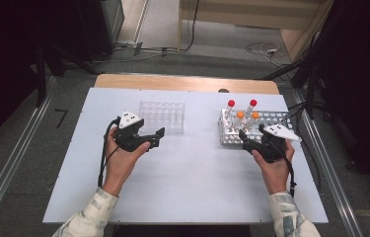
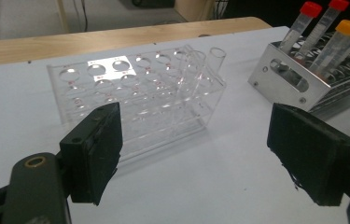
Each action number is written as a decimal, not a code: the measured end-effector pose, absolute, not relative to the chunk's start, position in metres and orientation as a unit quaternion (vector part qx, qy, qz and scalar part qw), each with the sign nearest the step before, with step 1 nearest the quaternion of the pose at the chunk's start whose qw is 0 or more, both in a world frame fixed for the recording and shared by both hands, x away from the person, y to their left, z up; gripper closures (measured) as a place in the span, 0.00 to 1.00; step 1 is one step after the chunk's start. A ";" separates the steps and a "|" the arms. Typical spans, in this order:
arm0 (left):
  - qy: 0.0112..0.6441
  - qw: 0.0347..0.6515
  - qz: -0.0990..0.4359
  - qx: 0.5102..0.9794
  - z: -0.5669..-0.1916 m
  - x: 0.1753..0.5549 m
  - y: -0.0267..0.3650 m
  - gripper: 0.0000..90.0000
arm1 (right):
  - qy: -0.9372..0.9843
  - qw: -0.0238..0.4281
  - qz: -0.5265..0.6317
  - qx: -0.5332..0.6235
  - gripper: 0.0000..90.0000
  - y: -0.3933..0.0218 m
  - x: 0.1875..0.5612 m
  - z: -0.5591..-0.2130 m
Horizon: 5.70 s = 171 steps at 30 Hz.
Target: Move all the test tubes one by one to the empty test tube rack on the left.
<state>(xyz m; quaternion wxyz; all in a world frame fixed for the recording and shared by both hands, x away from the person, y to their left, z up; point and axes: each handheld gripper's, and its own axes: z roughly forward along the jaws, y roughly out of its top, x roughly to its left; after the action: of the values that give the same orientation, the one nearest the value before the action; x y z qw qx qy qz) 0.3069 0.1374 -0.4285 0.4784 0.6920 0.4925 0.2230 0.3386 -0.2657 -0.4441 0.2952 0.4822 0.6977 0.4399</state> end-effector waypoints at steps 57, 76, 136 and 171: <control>0.507 0.476 0.222 0.684 -0.434 0.299 0.153 0.21 | 0.657 0.337 0.475 0.478 0.79 -0.281 0.356 -0.397; 0.494 0.486 0.218 0.687 -0.431 0.299 0.145 0.17 | 0.708 0.295 0.496 0.407 0.79 -0.228 0.317 -0.407; 0.391 0.496 0.198 0.750 -0.412 0.312 0.067 0.79 | 0.773 0.211 0.501 0.327 0.71 -0.105 0.315 -0.447; 0.441 0.491 0.246 0.710 -0.376 0.346 0.108 0.79 | 0.743 0.233 0.496 0.385 0.27 -0.208 0.300 -0.436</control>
<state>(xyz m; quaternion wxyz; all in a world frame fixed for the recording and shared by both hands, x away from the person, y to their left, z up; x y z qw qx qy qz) 0.3459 0.1075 -0.3757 0.4911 0.7097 0.4411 0.2462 0.3003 -0.2084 -0.4358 0.2329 0.3845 0.7430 0.4959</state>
